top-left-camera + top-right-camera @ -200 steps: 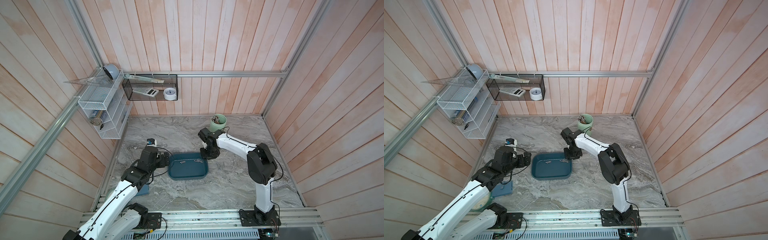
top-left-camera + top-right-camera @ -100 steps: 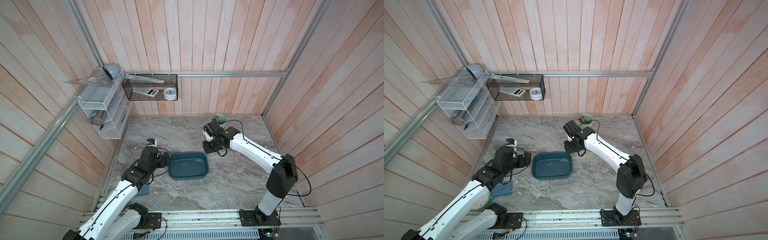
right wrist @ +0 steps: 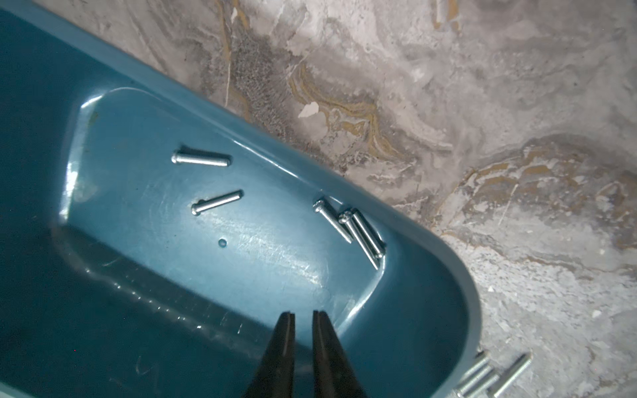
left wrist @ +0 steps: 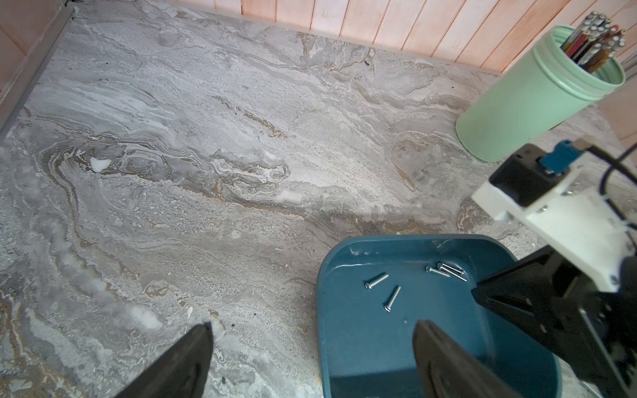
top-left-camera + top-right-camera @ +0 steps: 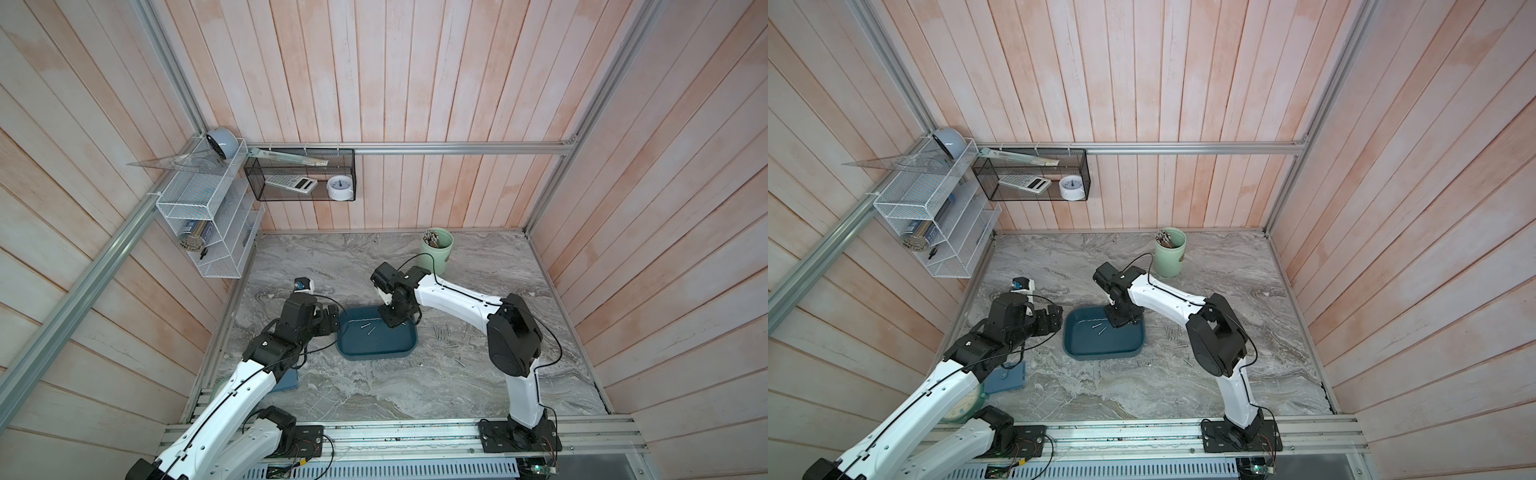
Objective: Take out the screws from the storage box
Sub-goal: Pick up the screw from the storage box.
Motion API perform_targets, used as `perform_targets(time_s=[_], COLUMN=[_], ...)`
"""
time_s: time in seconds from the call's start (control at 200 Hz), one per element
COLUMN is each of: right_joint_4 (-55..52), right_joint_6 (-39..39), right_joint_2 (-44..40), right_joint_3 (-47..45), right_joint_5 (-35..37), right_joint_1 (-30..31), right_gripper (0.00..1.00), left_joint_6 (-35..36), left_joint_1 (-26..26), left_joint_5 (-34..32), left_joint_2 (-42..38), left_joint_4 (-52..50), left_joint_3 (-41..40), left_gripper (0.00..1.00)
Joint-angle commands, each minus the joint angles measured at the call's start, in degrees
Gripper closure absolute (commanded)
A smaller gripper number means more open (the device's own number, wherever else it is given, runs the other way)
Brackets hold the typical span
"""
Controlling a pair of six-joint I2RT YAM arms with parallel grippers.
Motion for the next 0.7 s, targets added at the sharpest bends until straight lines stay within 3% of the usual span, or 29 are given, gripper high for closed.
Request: perform_targets(time_s=[0.0,0.69], right_joint_4=[-2.31,-0.78], right_joint_6=[-0.83,0.81], right_joint_2=[2.72,9.11], right_joint_3=[2.73,4.66], right_joint_5=[2.18,-1.87], right_joint_1=[-0.23,-2.21], right_gripper=[0.82,0.74], left_joint_6=[0.83,0.97], left_joint_1=[-0.08,-0.14], left_joint_5=[-0.56,-0.39], left_joint_2=[0.11,0.36], left_joint_4=[-0.19,-0.24], left_joint_3=[0.37,0.35], left_gripper=[0.04,0.04])
